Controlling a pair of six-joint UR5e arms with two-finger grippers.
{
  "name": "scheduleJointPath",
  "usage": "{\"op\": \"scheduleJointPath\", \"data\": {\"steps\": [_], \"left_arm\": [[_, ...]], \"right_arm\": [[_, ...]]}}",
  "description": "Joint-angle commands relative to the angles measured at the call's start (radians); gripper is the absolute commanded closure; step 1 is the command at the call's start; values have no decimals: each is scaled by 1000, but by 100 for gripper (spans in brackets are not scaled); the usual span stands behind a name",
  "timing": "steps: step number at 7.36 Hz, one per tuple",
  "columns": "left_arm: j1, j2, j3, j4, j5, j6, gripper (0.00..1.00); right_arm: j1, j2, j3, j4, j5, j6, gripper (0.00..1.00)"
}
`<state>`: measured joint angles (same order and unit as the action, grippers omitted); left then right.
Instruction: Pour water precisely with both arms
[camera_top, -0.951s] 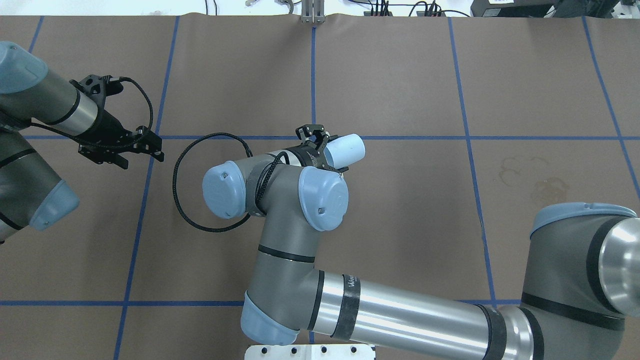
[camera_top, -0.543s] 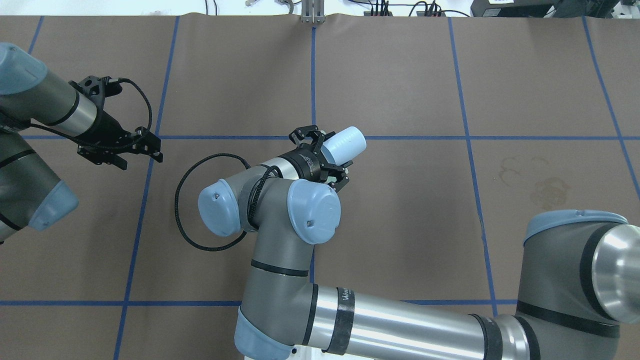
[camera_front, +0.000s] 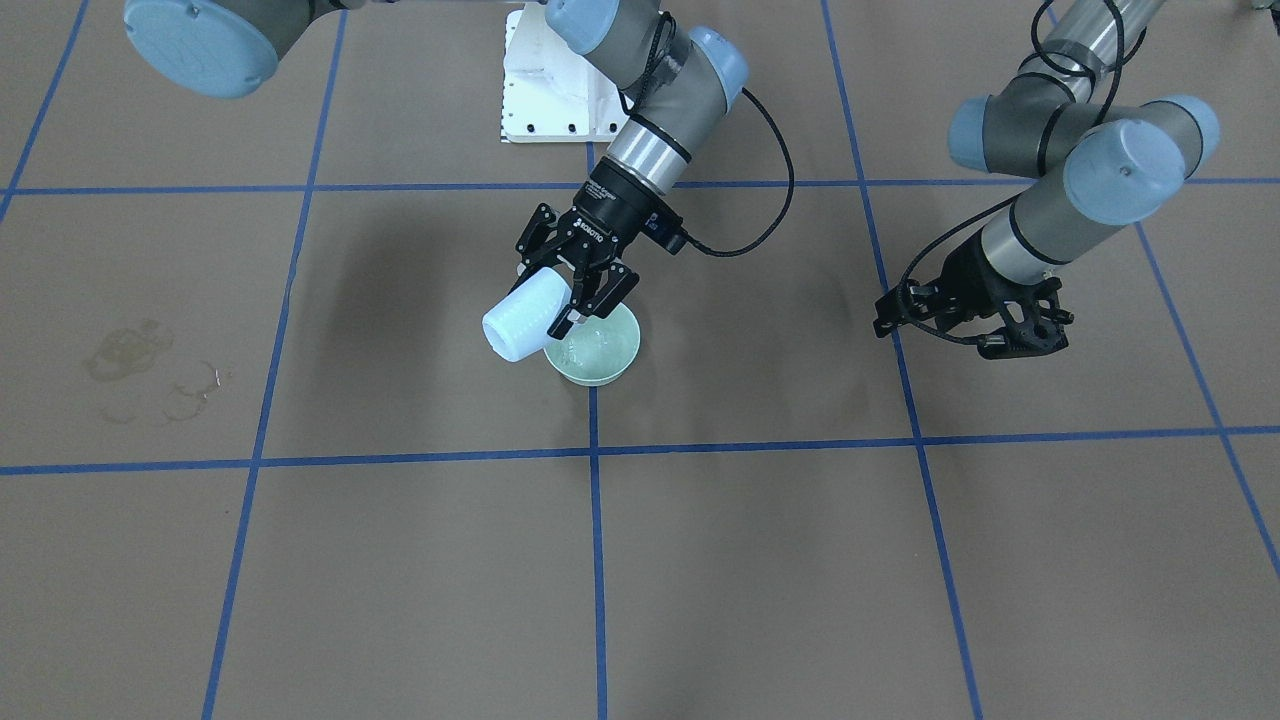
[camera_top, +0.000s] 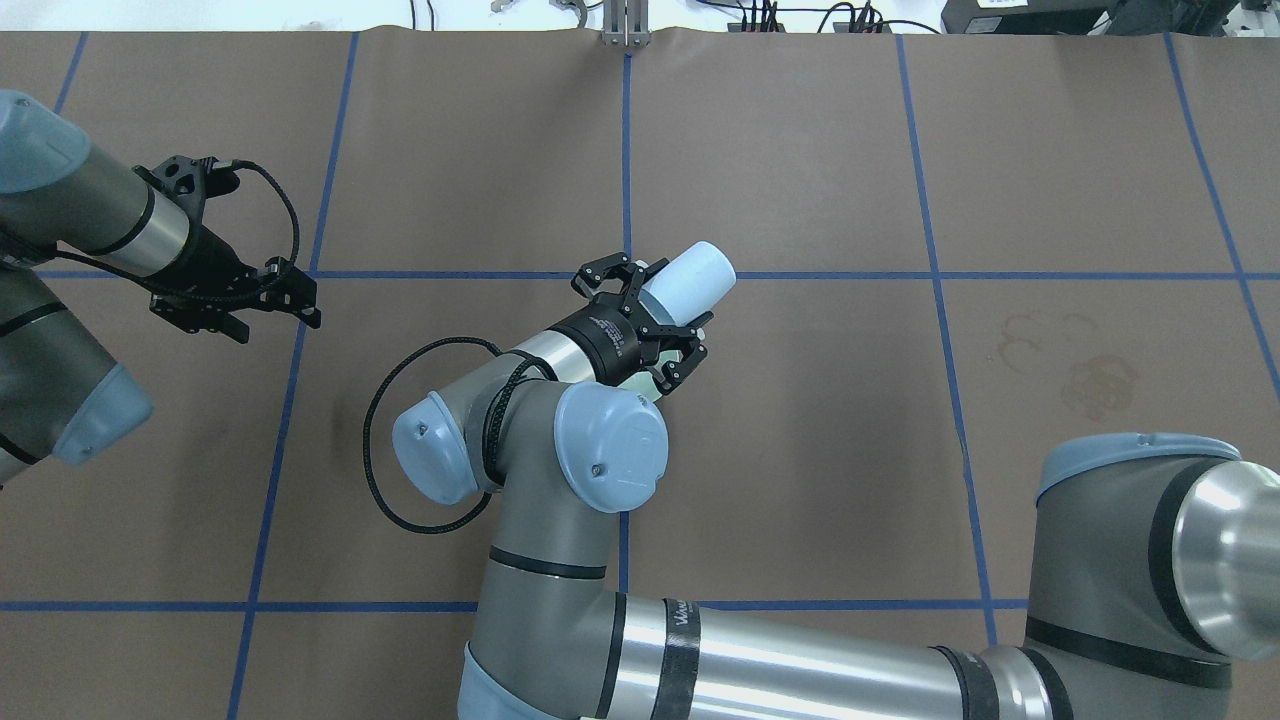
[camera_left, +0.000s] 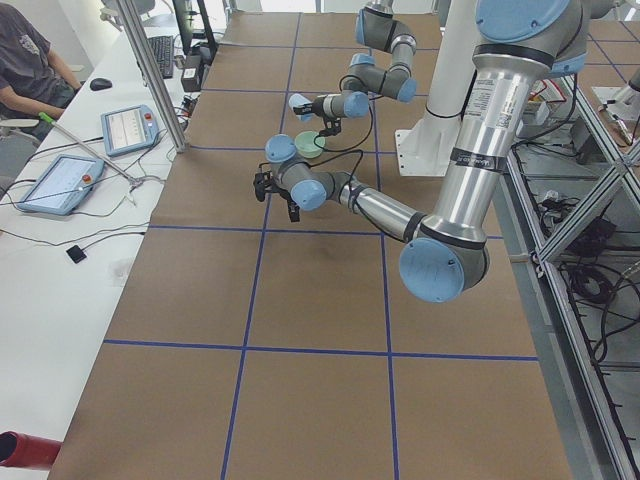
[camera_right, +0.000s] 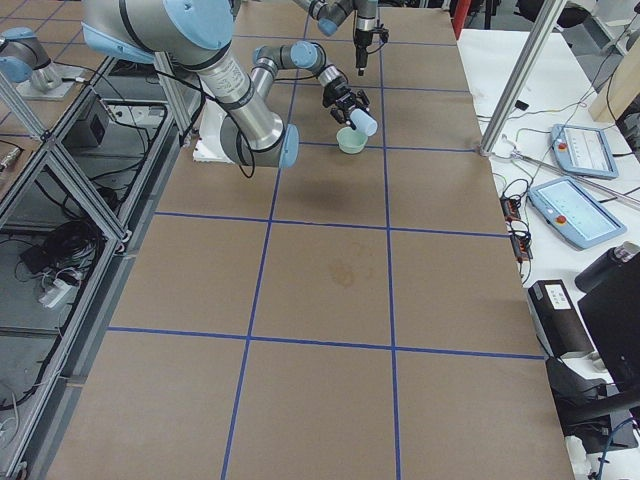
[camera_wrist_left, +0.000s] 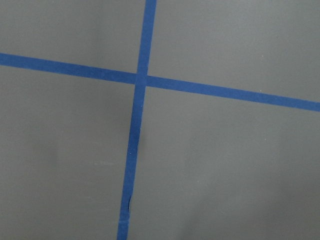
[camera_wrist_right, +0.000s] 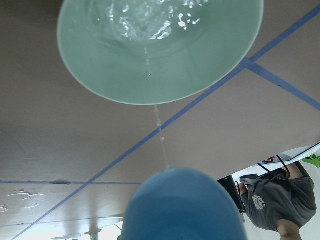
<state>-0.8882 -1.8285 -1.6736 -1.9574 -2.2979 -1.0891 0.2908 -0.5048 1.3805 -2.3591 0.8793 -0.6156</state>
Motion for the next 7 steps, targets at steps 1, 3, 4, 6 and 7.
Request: {"op": "scheduleJointPath", "data": {"steps": [1,3,4,6,7], "left_arm": [[0,2,0,0,0,0,9],[-2,2,-5,0,0,0,9],[-3,0,-8,0,0,0,9],[-2,-6,-9,2,0,-2,9],[-2,-11,-12,3,0,-2,8]], "right_arm": [[-4,5,3,-20,-11,17,100],[5,-3,44,-11,1,104,100],[39,-24,86,-2,53,111,100],[109,-92,126,139,204,170,100],[196,-157,191,215,407,315,100]]}}
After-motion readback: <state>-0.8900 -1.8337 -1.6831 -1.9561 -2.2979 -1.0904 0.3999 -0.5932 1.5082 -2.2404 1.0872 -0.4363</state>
